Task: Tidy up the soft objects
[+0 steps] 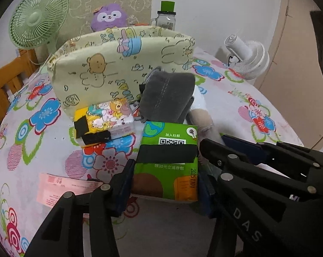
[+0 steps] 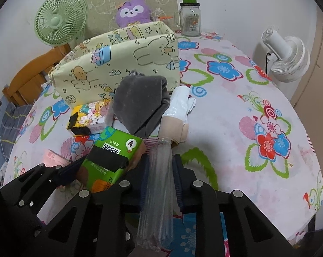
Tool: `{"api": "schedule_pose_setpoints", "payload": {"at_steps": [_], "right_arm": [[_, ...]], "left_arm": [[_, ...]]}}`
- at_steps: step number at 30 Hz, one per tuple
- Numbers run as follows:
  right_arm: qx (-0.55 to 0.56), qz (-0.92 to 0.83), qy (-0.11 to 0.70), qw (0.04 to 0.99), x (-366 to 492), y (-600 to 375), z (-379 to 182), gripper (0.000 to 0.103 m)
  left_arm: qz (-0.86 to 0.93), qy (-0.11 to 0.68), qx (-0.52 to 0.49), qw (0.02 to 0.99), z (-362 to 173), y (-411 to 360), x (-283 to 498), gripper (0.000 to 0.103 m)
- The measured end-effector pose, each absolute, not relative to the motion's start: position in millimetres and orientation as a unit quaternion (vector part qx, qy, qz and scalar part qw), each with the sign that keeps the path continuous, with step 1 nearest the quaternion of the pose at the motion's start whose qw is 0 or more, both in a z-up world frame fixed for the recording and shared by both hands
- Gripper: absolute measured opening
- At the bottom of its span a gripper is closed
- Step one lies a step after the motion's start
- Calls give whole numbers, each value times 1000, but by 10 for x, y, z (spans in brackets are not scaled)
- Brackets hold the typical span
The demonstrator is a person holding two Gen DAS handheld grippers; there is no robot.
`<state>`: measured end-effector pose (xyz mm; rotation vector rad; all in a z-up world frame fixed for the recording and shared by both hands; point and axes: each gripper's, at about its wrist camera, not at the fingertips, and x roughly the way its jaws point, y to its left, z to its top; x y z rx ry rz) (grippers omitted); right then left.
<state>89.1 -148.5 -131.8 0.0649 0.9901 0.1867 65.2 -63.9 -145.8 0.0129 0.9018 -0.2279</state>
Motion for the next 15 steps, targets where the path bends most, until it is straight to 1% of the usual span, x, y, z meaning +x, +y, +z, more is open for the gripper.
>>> {"api": "schedule_pose_setpoints", "payload": {"at_steps": [1, 15], "right_arm": [[32, 91, 473, 876, 891, -1489, -1300, 19], [33, 95, 454, 885, 870, -1522, -1109, 17]], "left_arm": [[-115, 433, 3, 894, -1433, -646, 646, 54], [-116, 418, -1, 901, -1239, -681, 614, 54]]}}
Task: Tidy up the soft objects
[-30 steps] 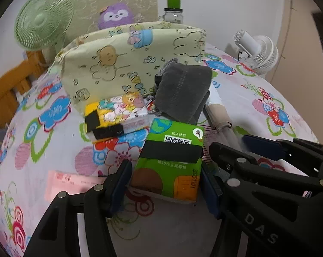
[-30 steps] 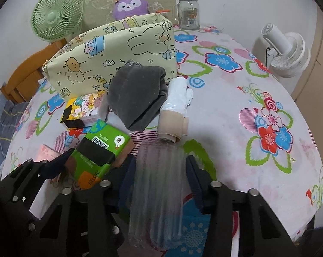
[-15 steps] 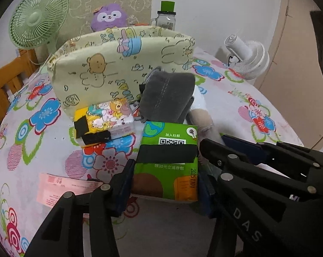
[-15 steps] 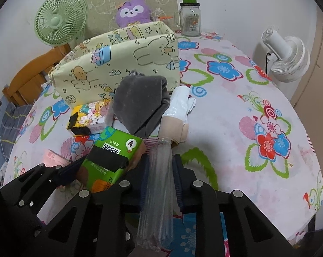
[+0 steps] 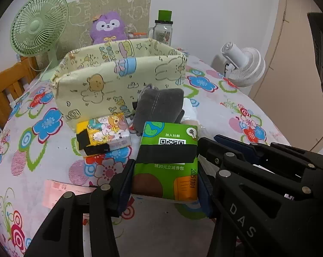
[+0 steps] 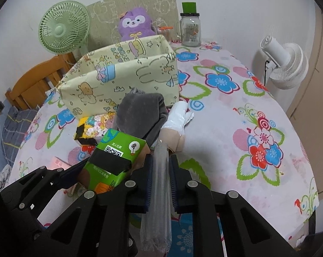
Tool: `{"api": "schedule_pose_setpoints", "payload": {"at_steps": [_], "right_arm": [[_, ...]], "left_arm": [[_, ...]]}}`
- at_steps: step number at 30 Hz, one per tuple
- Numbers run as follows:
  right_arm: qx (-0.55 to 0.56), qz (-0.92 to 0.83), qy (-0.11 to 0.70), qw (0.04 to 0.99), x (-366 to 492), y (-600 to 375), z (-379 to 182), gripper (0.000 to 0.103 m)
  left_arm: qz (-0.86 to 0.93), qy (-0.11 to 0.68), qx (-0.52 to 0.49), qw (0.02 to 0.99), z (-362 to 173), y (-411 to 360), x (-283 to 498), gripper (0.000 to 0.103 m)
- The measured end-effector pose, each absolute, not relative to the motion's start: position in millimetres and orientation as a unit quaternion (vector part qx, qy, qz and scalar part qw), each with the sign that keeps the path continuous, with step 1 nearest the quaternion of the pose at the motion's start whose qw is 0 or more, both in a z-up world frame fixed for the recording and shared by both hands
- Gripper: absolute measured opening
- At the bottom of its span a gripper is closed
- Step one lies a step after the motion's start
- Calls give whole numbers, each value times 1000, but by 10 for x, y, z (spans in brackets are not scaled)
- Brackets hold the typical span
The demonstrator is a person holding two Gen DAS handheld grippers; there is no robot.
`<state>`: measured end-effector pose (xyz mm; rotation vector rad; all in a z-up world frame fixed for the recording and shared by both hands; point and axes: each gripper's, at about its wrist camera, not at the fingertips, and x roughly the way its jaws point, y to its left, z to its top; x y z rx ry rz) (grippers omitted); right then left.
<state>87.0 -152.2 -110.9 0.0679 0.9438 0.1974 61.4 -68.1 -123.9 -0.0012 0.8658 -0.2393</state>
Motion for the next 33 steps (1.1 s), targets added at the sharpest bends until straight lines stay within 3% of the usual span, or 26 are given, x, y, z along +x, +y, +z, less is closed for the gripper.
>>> {"api": "schedule_pose_setpoints", "payload": {"at_steps": [33], "right_arm": [[21, 117, 394, 911, 948, -1458, -404, 17]], "left_arm": [[-92, 363, 3, 927, -542, -628, 596, 54]]}}
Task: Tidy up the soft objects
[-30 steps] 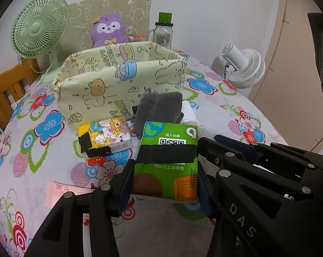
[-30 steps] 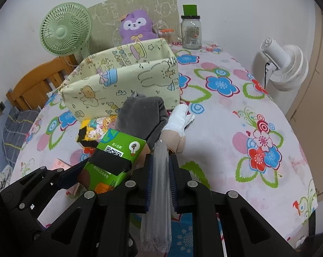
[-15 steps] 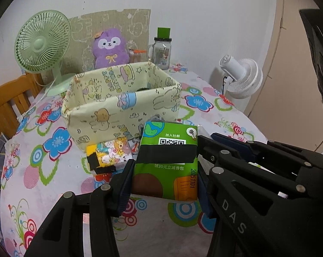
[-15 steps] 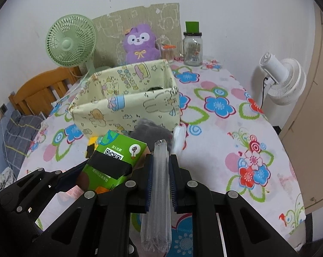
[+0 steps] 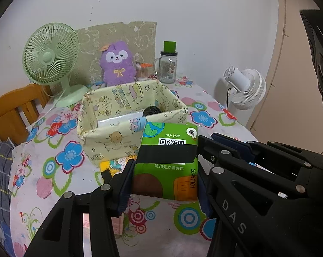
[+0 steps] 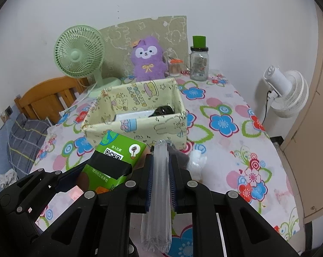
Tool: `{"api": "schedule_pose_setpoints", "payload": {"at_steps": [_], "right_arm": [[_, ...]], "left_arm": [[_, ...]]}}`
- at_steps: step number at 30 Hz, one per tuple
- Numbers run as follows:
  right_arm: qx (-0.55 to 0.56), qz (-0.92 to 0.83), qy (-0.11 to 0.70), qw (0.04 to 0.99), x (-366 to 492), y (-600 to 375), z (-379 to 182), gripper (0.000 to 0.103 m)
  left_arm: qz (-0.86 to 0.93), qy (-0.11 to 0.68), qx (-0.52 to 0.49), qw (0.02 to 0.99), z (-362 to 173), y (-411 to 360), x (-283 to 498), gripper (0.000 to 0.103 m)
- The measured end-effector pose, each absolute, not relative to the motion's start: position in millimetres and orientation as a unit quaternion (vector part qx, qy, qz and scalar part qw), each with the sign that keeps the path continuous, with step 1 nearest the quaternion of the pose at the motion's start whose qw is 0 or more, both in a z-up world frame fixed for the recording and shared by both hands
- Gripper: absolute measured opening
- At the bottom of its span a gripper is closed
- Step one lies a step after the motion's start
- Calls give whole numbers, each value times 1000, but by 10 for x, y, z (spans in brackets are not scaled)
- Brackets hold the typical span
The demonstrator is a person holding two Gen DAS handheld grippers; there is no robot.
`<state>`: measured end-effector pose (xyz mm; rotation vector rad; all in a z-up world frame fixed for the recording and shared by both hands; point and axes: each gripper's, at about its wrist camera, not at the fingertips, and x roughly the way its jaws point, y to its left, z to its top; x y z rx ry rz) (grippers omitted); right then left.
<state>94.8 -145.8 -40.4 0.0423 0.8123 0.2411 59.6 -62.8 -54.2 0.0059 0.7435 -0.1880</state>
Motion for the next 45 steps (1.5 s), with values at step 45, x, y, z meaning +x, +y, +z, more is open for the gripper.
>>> {"api": "schedule_pose_setpoints", "payload": {"at_steps": [45], "right_arm": [[-5, 149, 378, 914, 1689, -1093, -28, 17]], "left_arm": [[-56, 348, -10, 936, -184, -297, 1218, 54]]}}
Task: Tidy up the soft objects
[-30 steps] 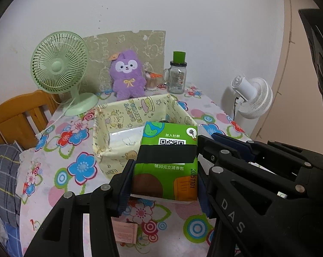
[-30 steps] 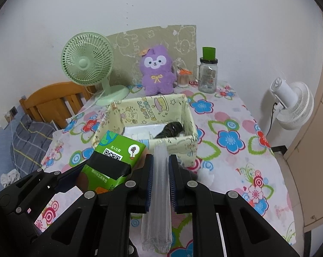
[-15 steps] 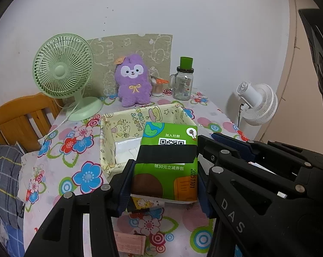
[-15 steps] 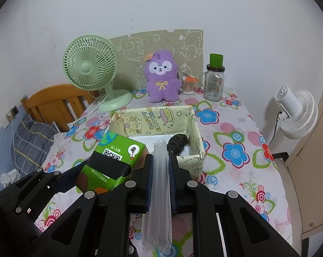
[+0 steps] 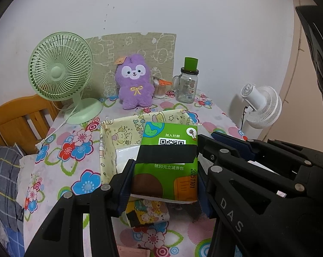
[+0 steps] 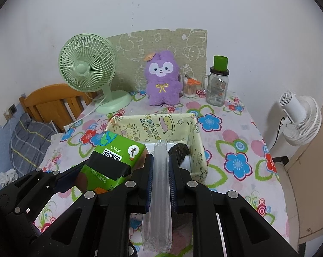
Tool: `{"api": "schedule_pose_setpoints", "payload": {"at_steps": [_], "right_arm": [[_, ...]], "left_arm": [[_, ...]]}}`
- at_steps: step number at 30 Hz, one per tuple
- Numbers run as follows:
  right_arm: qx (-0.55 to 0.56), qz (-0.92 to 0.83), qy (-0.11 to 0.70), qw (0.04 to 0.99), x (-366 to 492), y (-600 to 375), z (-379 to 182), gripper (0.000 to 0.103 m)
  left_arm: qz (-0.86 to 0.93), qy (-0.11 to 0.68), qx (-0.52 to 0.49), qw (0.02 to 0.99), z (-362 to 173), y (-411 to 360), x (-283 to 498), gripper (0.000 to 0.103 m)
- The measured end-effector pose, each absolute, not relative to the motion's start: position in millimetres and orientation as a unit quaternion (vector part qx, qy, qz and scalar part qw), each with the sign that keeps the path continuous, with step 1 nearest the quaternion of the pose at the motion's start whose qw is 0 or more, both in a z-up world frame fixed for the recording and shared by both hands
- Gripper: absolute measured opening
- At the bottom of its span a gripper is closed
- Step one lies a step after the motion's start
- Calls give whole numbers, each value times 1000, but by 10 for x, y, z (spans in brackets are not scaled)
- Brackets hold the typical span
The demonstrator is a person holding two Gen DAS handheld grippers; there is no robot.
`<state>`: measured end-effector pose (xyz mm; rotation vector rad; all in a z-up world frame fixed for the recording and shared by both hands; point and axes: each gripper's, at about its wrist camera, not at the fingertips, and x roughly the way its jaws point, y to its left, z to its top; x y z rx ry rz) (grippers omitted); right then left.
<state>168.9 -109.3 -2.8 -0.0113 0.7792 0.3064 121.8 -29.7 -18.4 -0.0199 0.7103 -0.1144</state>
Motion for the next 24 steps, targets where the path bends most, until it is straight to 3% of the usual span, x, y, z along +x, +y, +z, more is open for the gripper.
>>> {"api": "schedule_pose_setpoints", "payload": {"at_steps": [24], "right_arm": [[-5, 156, 386, 909, 2203, -994, -53, 17]], "left_arm": [[-48, 357, -16, 933, -184, -188, 1723, 54]]}}
